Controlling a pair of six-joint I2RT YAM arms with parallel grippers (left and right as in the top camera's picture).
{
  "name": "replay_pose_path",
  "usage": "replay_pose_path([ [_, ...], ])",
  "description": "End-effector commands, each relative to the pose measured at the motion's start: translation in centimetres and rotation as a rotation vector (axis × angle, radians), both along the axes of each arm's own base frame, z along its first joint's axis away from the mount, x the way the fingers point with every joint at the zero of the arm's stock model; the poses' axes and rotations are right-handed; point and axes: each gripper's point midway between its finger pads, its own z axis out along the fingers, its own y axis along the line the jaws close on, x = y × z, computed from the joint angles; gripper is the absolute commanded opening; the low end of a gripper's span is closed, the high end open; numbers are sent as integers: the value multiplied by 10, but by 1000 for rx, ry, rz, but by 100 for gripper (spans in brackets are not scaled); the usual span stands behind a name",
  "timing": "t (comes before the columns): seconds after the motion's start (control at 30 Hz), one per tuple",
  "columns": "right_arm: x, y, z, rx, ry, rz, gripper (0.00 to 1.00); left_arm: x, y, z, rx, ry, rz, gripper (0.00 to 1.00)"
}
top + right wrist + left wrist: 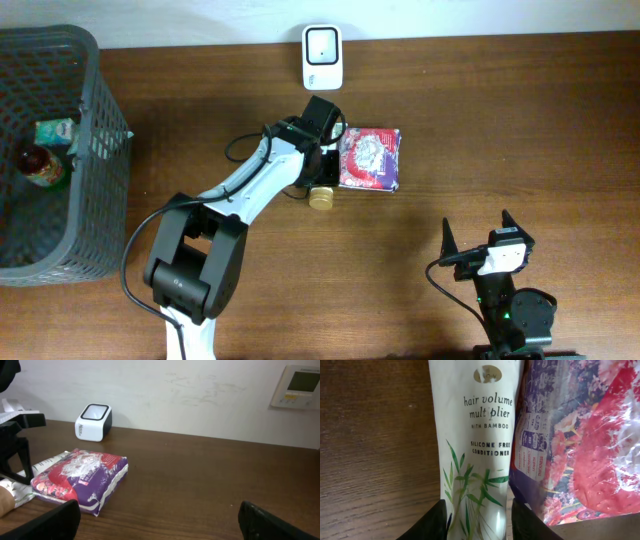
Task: Scan the item barcode
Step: 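Place the white tube beside the pack in front of the scanner, then reach the left gripper into the basket and grasp the orange box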
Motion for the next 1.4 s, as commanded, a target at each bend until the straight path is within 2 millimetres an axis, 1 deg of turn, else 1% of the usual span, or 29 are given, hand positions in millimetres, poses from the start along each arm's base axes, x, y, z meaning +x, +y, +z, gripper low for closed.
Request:
replay_pose_path([
  [0.0, 0, -2, -3, 4, 4, -7, 99, 24, 2, 43, -29, -75, 21, 73],
  [0.03, 0, -2, -3, 4, 4, -7, 99, 30, 6, 61, -31, -98, 9, 89],
  [0.1, 0, -2, -3, 4, 5, -7, 99, 42, 21, 104, -31, -150, -7, 91],
  [0.17, 0, -2, -3, 4, 4, -7, 99, 51, 44, 156, -39, -206, 29, 95],
  [0.2, 0, -2, -3, 4, 4, -7, 99, 55, 63, 191, -53, -250, 69, 96],
  [0.23, 0, -2, -3, 4, 5, -7, 99, 58, 90, 233, -67, -316, 126, 99],
  [0.27, 0, -2, -3, 4, 4, -7, 99, 58, 111, 258, -63, -362, 170, 99],
  [0.3, 0, -2, -3, 4, 4, -7, 99, 56, 136, 282, -45, -408, 225, 99],
  [0.33, 0, -2, -3, 4, 5, -7, 99, 49, 177, 311, -4, -467, 316, 99],
  [0.37, 0, -2, -3, 4, 5, -7, 99, 42, 202, 326, 23, -498, 374, 99],
  [0.4, 0, -2, -3, 4, 4, -7, 99, 35, 222, 335, 41, -514, 419, 99],
  [0.43, 0, -2, -3, 4, 4, -7, 99, 27, 239, 343, 52, -525, 461, 99],
  [0.47, 0, -2, -3, 4, 4, -7, 99, 17, 262, 349, 53, -530, 535, 99],
  [0.5, 0, -2, -3, 4, 4, -7, 99, 5, 289, 353, 49, -523, 641, 99],
  [0.53, 0, -2, -3, 4, 5, -7, 99, -4, 315, 354, 51, -514, 742, 99],
  [0.57, 0, -2, -3, 4, 4, -7, 99, -11, 336, 352, 54, -500, 818, 99],
  [0.63, 0, -2, -3, 4, 4, -7, 99, -22, 370, 347, 69, -481, 920, 99],
  [0.7, 0, -2, -3, 4, 4, -7, 99, -33, 394, 337, 103, -438, 972, 99],
  [0.77, 0, -2, -3, 4, 4, -7, 99, -40, 412, 323, 122, -390, 1027, 99],
  [0.8, 0, -2, -3, 4, 4, -7, 99, -47, 429, 312, 123, -353, 1107, 99],
  [0.87, 0, -2, -3, 4, 4, -7, 99, -59, 449, 296, 129, -297, 1239, 99],
  [0.9, 0, -2, -3, 4, 4, -7, 99, -67, 460, 285, 138, -258, 1315, 99],
  [1.0, 0, -2, -3, 4, 4, -8, 99, -88, 485, 251, 213, -146, 1443, 99],
  [1.07, 0, -2, -3, 4, 4, -7, 99, -108, 504, 223, 285, -56, 1554, 99],
  [1.1, 0, -2, -3, 4, 5, -7, 99, -112, 510, 210, 294, -18, 1570, 99],
  [1.13, 0, -2, -3, 4, 4, -7, 99, -117, 515, 193, 300, 32, 1583, 99],
  [1.23, 0, -2, -3, 4, 4, -7, 99, -123, 518, 163, 311, 109, 1586, 99],
  [1.3, 0, -2, -3, 4, 4, -7, 99, -127, 521, 135, 354, 175, 1578, 99],
  [1.37, 0, -2, -3, 4, 4, -7, 99, -132, 525, 121, 402, 207, 1576, 99],
])
